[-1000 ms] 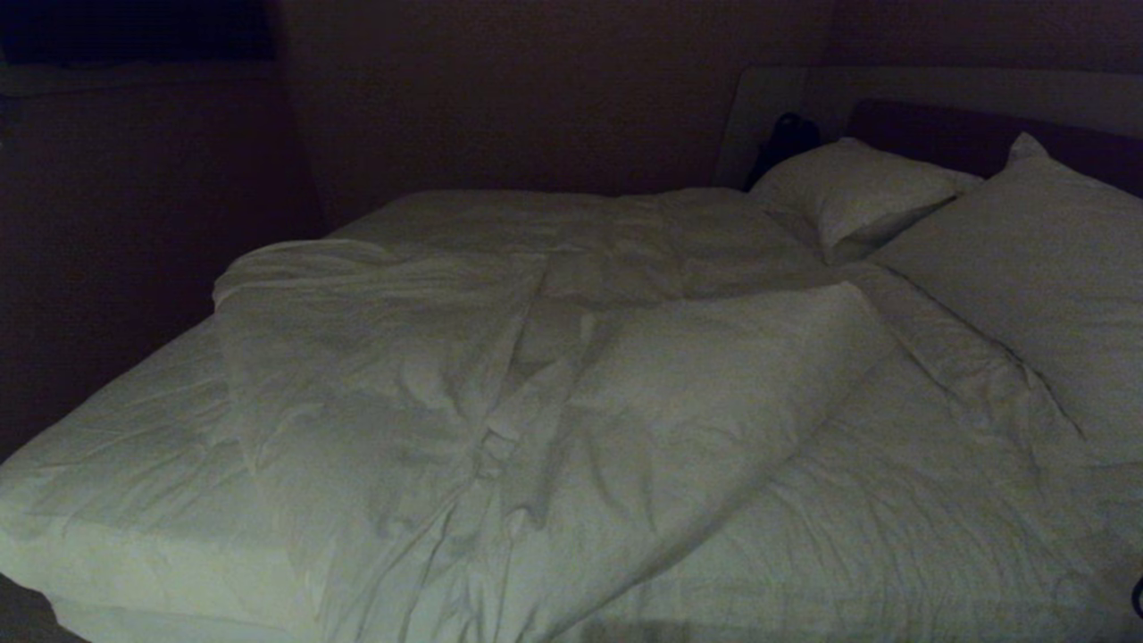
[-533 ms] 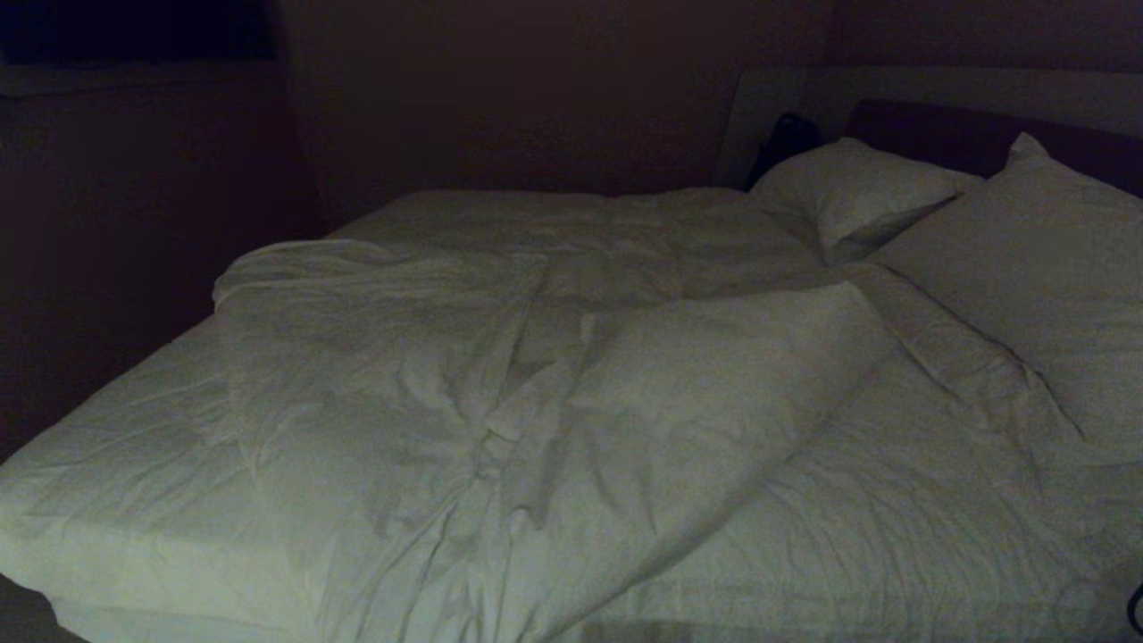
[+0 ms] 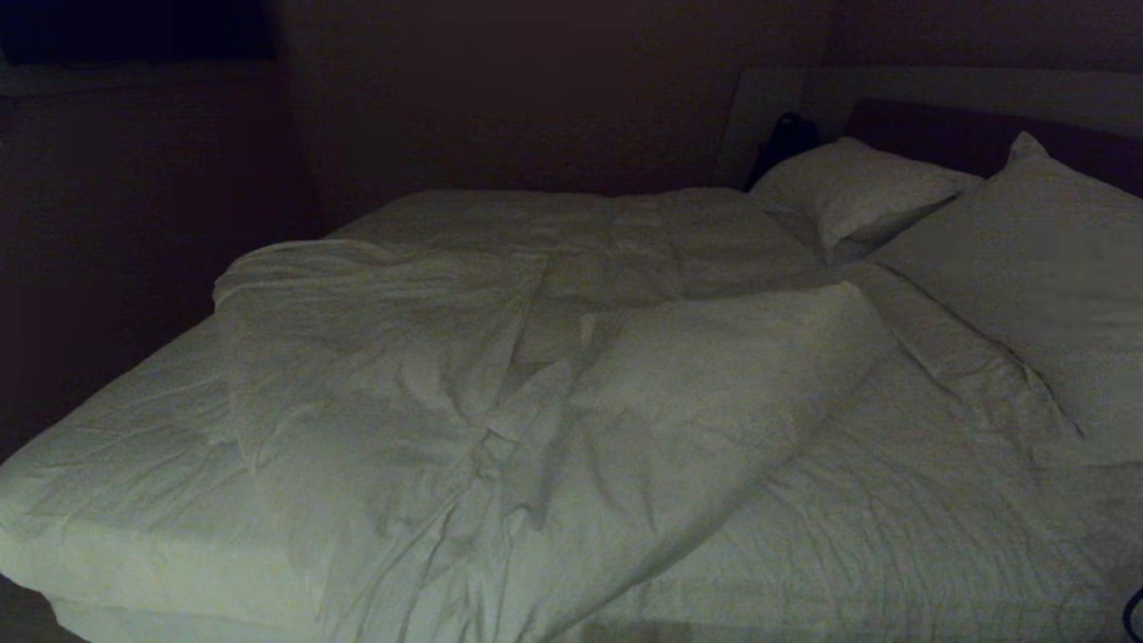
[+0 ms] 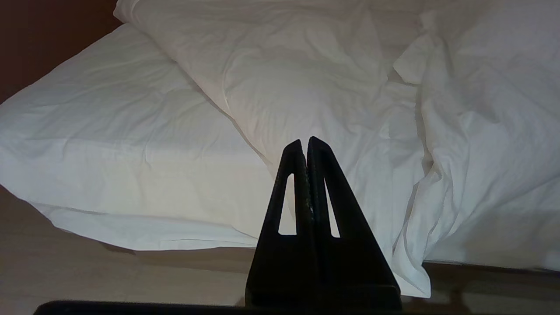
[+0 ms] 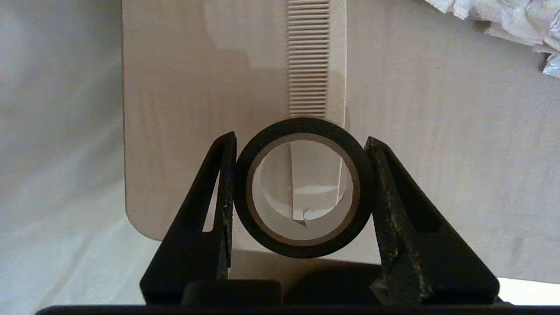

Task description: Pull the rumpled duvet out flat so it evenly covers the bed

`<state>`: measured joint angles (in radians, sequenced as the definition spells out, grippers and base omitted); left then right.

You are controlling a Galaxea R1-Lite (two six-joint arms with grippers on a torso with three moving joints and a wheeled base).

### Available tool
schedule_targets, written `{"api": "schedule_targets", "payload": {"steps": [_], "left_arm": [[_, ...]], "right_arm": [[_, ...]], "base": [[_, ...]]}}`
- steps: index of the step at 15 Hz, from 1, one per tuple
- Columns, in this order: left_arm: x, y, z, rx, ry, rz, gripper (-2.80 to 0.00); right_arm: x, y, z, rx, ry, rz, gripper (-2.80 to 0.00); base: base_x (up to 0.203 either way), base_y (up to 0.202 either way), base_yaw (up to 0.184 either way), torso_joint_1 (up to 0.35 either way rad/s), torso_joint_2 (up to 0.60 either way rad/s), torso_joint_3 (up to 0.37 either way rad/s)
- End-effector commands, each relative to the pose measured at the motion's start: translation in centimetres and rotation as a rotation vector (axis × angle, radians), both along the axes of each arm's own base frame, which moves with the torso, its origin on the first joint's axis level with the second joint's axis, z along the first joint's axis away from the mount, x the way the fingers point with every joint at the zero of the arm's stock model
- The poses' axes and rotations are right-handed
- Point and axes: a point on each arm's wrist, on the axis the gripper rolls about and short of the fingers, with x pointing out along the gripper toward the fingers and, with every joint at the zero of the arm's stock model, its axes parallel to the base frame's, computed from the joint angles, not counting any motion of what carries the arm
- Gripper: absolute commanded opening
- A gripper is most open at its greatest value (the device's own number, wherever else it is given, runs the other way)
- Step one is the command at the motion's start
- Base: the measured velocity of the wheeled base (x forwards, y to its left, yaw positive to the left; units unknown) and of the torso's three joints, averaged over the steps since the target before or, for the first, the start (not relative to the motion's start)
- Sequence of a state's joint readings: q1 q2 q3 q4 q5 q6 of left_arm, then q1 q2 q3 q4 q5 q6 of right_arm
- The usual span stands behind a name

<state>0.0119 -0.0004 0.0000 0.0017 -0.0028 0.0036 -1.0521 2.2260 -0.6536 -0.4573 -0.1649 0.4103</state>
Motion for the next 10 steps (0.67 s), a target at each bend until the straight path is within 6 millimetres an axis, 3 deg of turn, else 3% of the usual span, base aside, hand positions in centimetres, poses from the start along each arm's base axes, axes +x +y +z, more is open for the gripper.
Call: {"api": "schedule_targets", "payload": {"steps": [1, 10], "left_arm": [[0.00, 0.00, 0.00, -0.001, 0.000, 0.000, -2.80], [0.00, 0.00, 0.00, -0.001, 0.000, 0.000, -2.80]], "right_arm": [[0.00, -0.03, -0.12, -0.001, 0.001, -0.003, -2.80], [-0.06, -0.03, -0.52, -0.007, 0.024, -0.016, -2.80]], "base": [[0.000, 0.000, 0.000, 0.000, 0.00, 0.000], [0.000, 0.000, 0.000, 0.000, 0.00, 0.000]]}}
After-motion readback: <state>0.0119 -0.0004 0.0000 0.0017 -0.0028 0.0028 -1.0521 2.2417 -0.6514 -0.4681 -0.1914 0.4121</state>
